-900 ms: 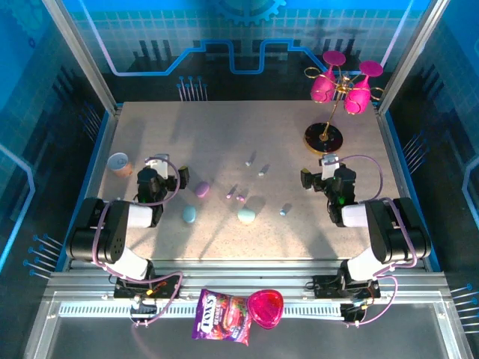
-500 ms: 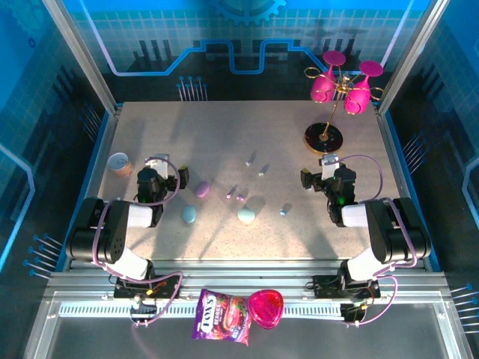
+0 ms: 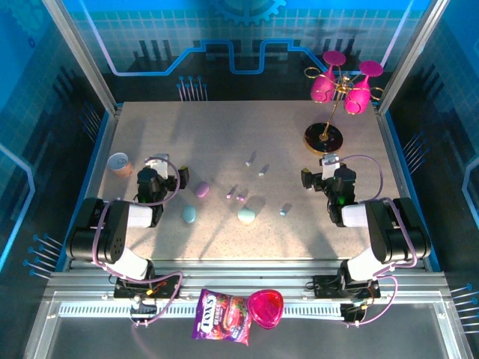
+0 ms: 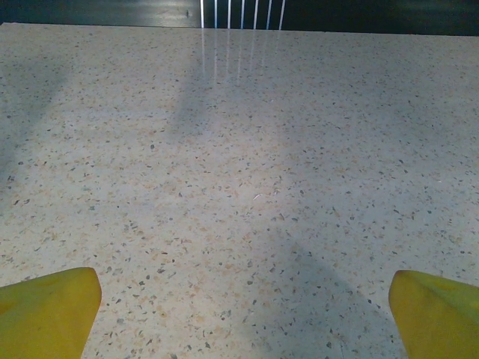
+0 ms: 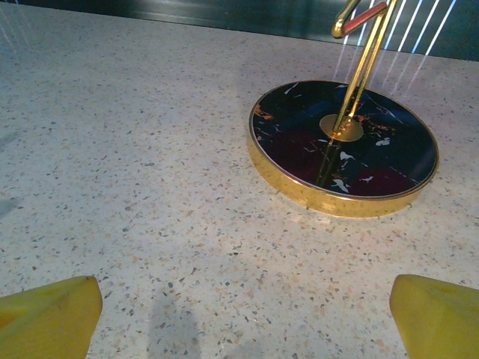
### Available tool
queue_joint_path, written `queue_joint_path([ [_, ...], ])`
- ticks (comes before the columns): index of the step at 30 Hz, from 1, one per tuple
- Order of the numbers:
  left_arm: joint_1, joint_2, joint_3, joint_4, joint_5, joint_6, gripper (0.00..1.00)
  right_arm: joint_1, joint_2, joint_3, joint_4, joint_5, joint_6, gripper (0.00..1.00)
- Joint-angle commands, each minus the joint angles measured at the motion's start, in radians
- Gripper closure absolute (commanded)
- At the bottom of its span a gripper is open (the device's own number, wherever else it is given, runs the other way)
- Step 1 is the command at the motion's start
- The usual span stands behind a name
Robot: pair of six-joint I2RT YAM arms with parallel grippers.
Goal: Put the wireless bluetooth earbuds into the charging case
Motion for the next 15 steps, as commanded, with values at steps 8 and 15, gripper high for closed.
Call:
queue_joint_path([
  [8, -0.108, -0.316, -0.005, -0.186, -0.144, 0.059, 0.01, 0.033, -0.324, 0.065, -0.3, 0.061, 0.014, 0.0],
  [15, -0.284, -0.425, 0.096, -0.399, -0.134, 0.099, 0.01, 0.157, -0.438, 0.195, -0.635, 0.017, 0.032, 0.0],
])
